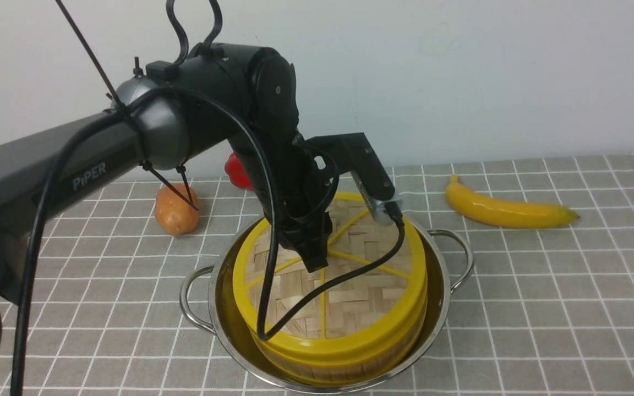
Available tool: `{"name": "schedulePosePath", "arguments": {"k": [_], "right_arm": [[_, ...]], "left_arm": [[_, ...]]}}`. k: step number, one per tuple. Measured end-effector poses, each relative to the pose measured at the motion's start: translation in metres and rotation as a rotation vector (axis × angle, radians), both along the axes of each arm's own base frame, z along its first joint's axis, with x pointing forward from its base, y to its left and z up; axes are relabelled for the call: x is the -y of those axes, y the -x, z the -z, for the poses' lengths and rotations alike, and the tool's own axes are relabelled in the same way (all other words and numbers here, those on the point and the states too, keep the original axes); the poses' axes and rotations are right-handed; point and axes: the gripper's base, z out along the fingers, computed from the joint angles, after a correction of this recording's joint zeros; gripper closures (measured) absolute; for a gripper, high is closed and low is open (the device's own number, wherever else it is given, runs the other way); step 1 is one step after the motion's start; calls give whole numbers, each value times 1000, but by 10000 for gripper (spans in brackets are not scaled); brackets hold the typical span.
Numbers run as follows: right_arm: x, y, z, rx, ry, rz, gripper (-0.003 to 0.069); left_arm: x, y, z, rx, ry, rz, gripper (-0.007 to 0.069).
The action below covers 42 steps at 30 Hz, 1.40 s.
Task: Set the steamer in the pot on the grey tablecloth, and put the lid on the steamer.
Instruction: 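Place the yellow bamboo steamer lid onto the steamer in the pot with the left gripper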
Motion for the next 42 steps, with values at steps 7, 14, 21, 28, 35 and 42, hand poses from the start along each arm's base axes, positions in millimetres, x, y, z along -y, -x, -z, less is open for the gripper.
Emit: {"name": "schedulePosePath", "arguments": {"k": [7, 14, 21, 28, 35, 42], "right_arm": [[0, 0, 0, 0, 0, 0, 416], [0, 0, 0, 0, 0, 0, 416], [0, 0, 0, 0, 0, 0, 416], [0, 0, 0, 0, 0, 0, 416], [0, 0, 0, 0, 0, 0, 416], [0, 0, 0, 0, 0, 0, 416]], "left_arm": [[1, 0, 0, -2, 5, 9, 505], [1, 0, 0, 0, 5, 16, 505], [2, 0, 3, -15, 14, 18, 505], [3, -1, 4, -21, 15, 18, 505], [10, 4, 4, 3, -26, 60, 505], [20, 9, 3, 37, -69, 75, 505]]}}
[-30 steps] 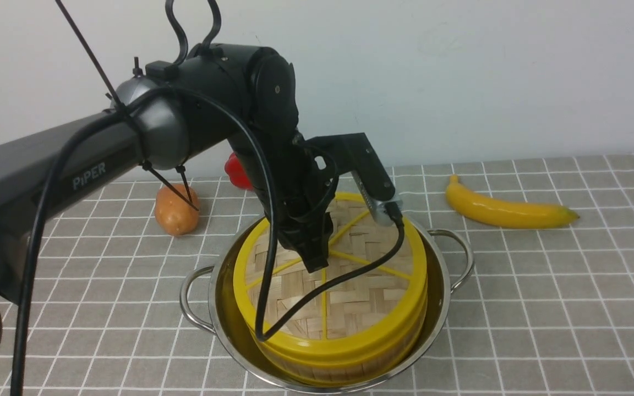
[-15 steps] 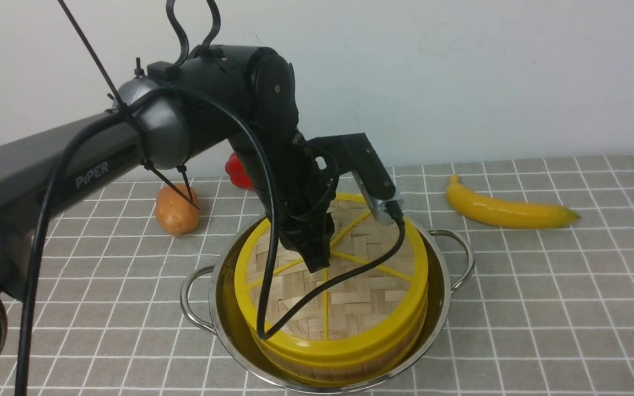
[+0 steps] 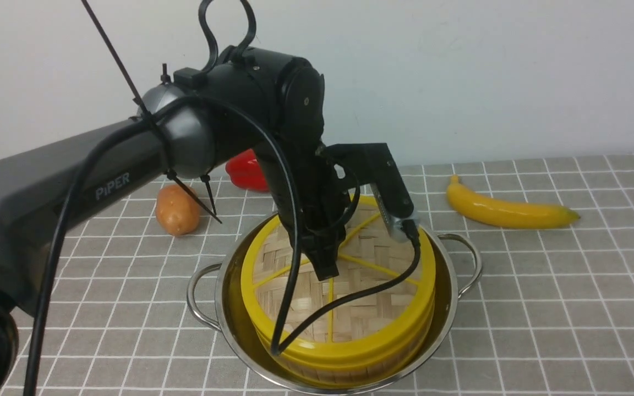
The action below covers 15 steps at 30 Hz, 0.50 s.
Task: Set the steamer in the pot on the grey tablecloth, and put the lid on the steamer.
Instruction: 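Place the yellow bamboo steamer lid onto the steamer in the pot with the left gripper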
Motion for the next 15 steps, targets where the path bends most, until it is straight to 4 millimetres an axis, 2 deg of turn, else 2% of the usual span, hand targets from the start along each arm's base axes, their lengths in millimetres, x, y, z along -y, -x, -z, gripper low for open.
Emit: {"name": "schedulePosePath", "arguments": {"k": [15], "right_arm": [[0, 0, 0, 0, 0, 0, 416]], "left_arm": [[0, 1, -2, 1, 1, -22, 505]]}}
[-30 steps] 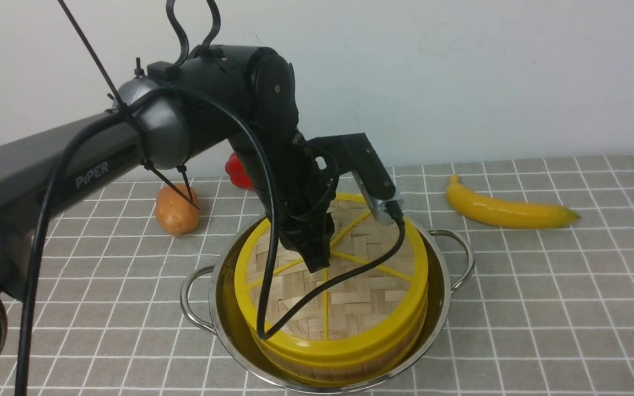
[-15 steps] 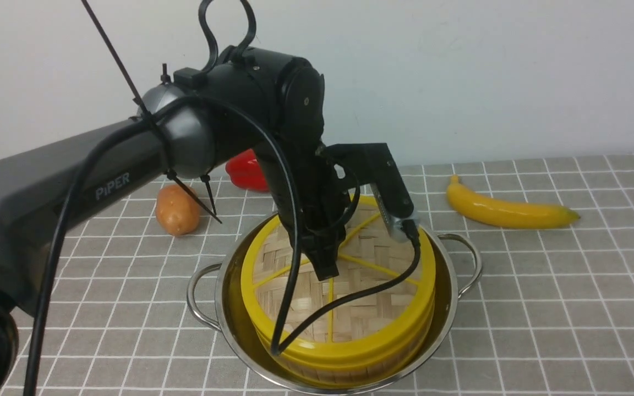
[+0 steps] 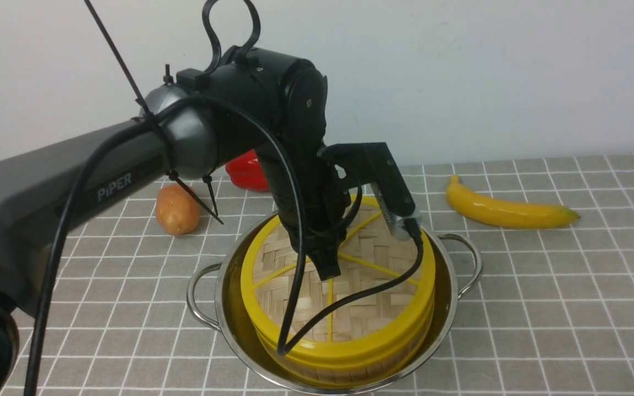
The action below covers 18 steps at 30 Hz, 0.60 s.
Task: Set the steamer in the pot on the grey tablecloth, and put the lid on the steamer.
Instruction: 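Place the yellow bamboo steamer lid onto the steamer in the pot with the left gripper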
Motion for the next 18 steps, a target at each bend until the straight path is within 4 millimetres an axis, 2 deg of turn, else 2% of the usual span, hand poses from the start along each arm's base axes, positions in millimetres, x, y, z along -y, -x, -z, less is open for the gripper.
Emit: {"name": "schedulePosePath", "arguments": {"k": [8, 18], "right_arm": [[0, 0, 0, 0, 0, 0, 416], [0, 0, 0, 0, 0, 0, 416]], "left_arm": [[3, 5, -3, -18, 12, 5, 505], [2, 3, -2, -7, 16, -1, 505]]}}
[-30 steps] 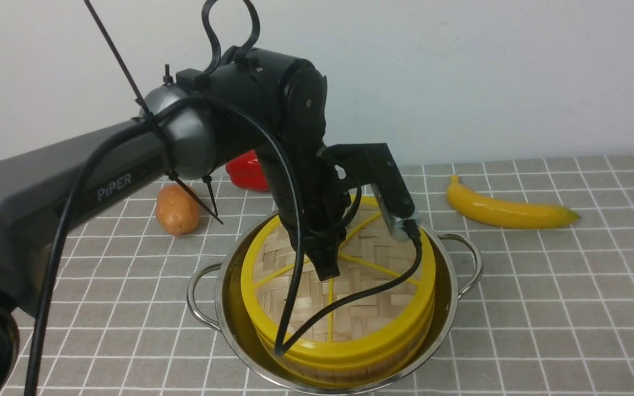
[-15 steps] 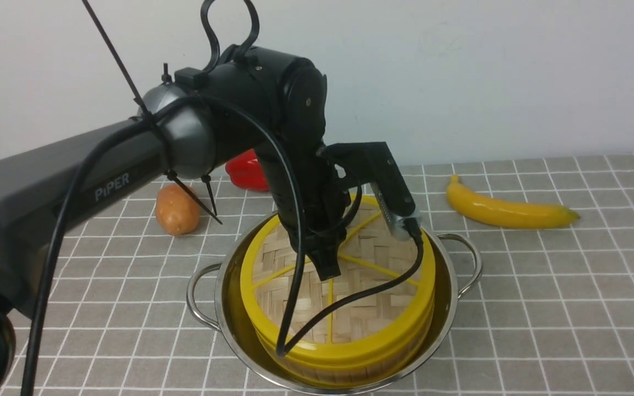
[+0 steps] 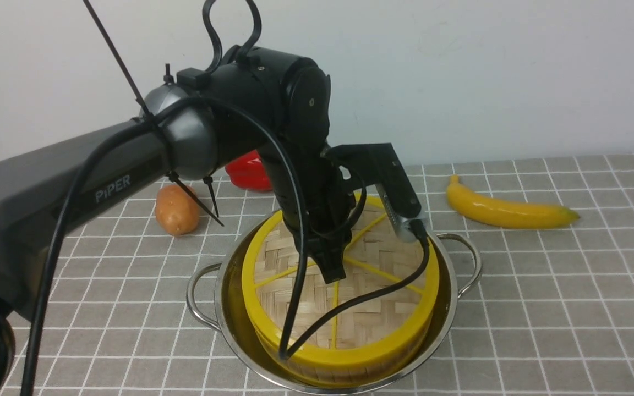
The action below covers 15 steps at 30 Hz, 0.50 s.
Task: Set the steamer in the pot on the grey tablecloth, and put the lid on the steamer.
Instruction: 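Place the yellow bamboo steamer lid onto the steamer in the pot with the left gripper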
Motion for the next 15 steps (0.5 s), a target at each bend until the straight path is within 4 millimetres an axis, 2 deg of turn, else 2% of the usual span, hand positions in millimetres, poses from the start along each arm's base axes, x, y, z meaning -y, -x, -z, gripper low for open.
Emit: {"name": "schedulePosePath", "arguments": {"k": [15], "right_arm": [[0, 0, 0, 0, 0, 0, 416]], "left_arm": [[-9, -6, 2, -15, 13, -35, 505]]}}
